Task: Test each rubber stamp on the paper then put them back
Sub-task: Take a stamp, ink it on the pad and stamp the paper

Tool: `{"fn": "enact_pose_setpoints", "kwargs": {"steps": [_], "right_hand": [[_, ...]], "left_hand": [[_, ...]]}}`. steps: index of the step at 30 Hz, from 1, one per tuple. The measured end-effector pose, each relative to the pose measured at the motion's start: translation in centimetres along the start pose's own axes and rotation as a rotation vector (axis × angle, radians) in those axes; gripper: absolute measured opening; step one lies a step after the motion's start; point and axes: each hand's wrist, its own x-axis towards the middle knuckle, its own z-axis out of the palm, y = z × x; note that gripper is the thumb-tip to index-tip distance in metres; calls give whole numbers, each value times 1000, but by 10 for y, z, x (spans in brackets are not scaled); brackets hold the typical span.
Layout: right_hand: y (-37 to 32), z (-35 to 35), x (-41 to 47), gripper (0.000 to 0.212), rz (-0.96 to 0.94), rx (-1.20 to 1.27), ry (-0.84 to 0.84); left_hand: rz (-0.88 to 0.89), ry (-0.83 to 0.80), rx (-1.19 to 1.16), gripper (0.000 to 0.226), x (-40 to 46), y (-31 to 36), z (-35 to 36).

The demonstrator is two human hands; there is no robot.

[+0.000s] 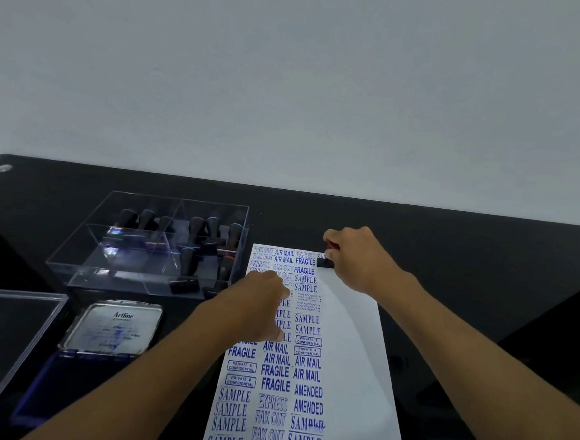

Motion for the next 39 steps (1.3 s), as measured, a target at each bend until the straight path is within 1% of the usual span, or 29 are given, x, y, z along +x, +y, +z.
{"fn": "enact_pose_setpoints", "kwargs": {"steps": [4,7,10,16,19,22,25,30,32,33,35,39], "right_hand": [[-3,8,-6,8,8,-19,43],[-2,-3,2,10,8,16,-16],[1,-21,10,19,6,51,-68],[-6,-40,3,20,-12,72,43],[-8,-44,-6,21,-13,80,65],[-14,-46,-18,21,-30,67,70],[-26,-52,-33,21,-39,87,72],[-68,-55,-61,13,-125,99,91],[-94,-51,-72,19,-171,127,116],[-109,-47,-77,22,-199,150,119],[-135,-35,-86,18,-251,172,95],[-184,-1,-100,14,-348,156,-2]], "left_hand": [[-6,11,-24,77,0,0,1],[-13,4,-31,78,0,1,0],[-13,-11,-38,78,0,2,-3],[-52,-11,-204,62,5,-4,-8],[-64,33,-222,59,6,-4,-8],[-62,120,-233,57,4,-3,-6],[-29,185,-215,57,-6,1,-10],[29,164,-151,61,-48,-5,-26],[23,135,-141,60,-73,-18,-31],[3,121,-144,60,-89,-27,-33],[-56,93,-126,65,-117,-43,-37],[-213,41,-37,77,-167,-83,-35]]}}
